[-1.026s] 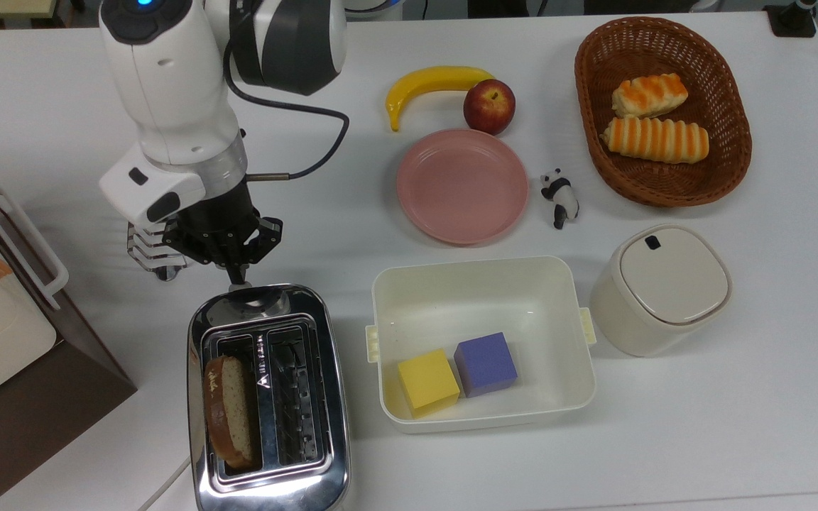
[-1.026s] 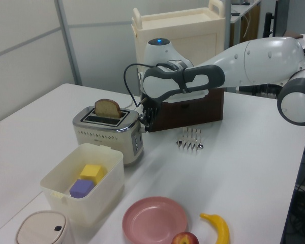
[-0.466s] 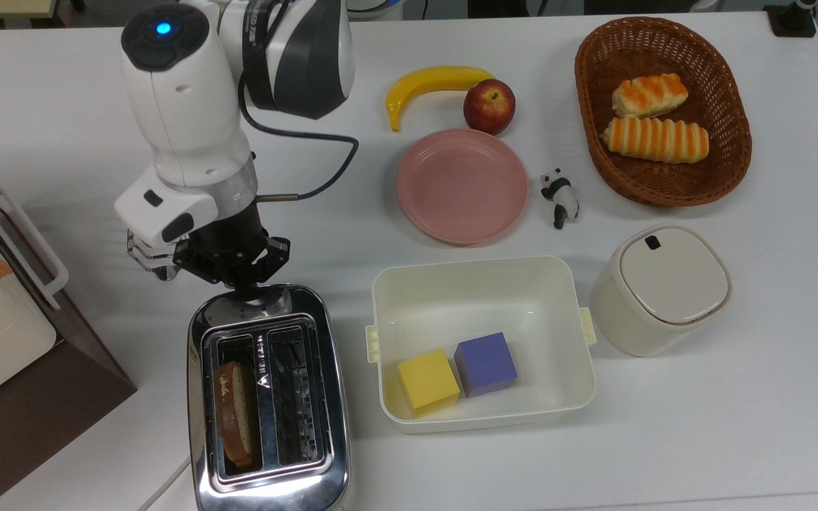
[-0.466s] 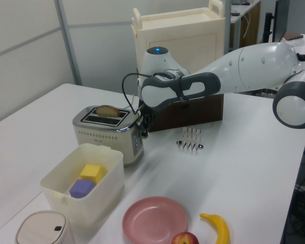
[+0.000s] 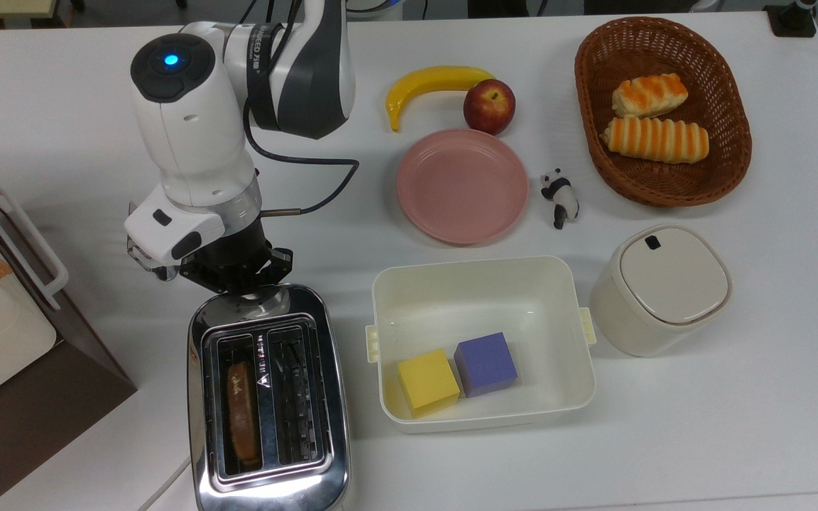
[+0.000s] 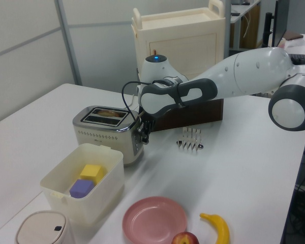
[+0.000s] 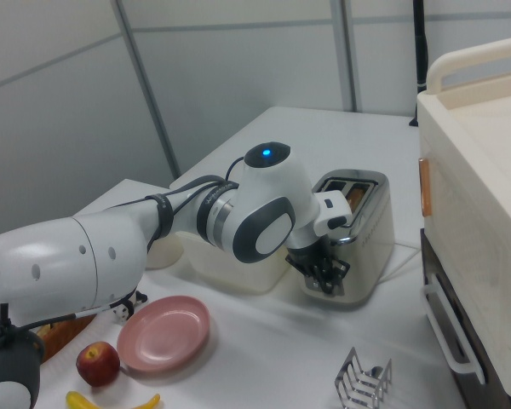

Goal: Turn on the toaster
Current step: 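Lower the closed gripper onto the toaster lever, pushing it down, then raise the gripper up off the toaster lever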

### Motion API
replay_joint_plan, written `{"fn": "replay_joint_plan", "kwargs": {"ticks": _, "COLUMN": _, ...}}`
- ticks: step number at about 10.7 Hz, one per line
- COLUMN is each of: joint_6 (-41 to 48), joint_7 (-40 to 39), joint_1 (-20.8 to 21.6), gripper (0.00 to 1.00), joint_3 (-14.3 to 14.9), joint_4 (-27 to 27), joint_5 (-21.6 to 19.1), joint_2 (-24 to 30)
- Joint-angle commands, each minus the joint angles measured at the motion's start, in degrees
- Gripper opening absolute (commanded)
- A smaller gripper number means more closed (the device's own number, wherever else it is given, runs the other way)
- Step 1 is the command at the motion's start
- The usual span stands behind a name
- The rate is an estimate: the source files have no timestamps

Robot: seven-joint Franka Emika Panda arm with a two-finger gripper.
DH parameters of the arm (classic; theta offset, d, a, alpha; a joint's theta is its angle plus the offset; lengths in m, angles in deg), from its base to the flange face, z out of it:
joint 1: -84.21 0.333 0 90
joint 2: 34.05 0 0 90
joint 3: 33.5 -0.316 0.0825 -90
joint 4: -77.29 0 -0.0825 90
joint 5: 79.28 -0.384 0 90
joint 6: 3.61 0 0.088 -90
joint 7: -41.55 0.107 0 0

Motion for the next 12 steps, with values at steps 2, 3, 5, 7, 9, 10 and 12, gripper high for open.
{"fn": "replay_joint_plan", "kwargs": {"ticks": 2, "joint_6": -0.9, "joint_7": -1.2, "joint_1": 0.3, "gripper": 0.0, "joint_3": 0.9, "joint_4": -1.2, "joint_5": 0.3, "joint_2": -0.7}}
{"fn": "replay_joint_plan", "kwargs": {"ticks": 3, "joint_6": -0.8, "joint_7": -1.1, "joint_1": 0.2, "gripper": 0.0, "joint_3": 1.0, "joint_4": -1.0, "joint_5": 0.0, "joint_2": 1.0}}
{"fn": "replay_joint_plan", "kwargs": {"ticks": 5, "joint_6": -0.2, "joint_7": -0.9, "joint_1": 0.1, "gripper": 0.01, "joint_3": 1.0, "joint_4": -1.1, "joint_5": -0.7, "joint_2": 5.2}}
{"fn": "replay_joint_plan", "kwargs": {"ticks": 7, "joint_6": 3.6, "joint_7": -1.0, "joint_1": 0.0, "gripper": 0.02, "joint_3": 1.0, "joint_4": -1.0, "joint_5": -1.0, "joint_2": 8.1}}
{"fn": "replay_joint_plan", "kwargs": {"ticks": 9, "joint_6": 6.3, "joint_7": -0.9, "joint_1": -0.7, "gripper": 0.02, "joint_3": 0.9, "joint_4": -0.9, "joint_5": -1.0, "joint_2": 10.3}}
{"fn": "replay_joint_plan", "kwargs": {"ticks": 10, "joint_6": 7.1, "joint_7": -0.8, "joint_1": -0.7, "gripper": 0.03, "joint_3": 0.9, "joint_4": -0.9, "joint_5": -1.0, "joint_2": 11.1}}
{"fn": "replay_joint_plan", "kwargs": {"ticks": 12, "joint_6": 11.9, "joint_7": -0.8, "joint_1": -0.7, "gripper": 0.18, "joint_3": 0.7, "joint_4": 0.7, "joint_5": -0.8, "joint_2": 13.2}}
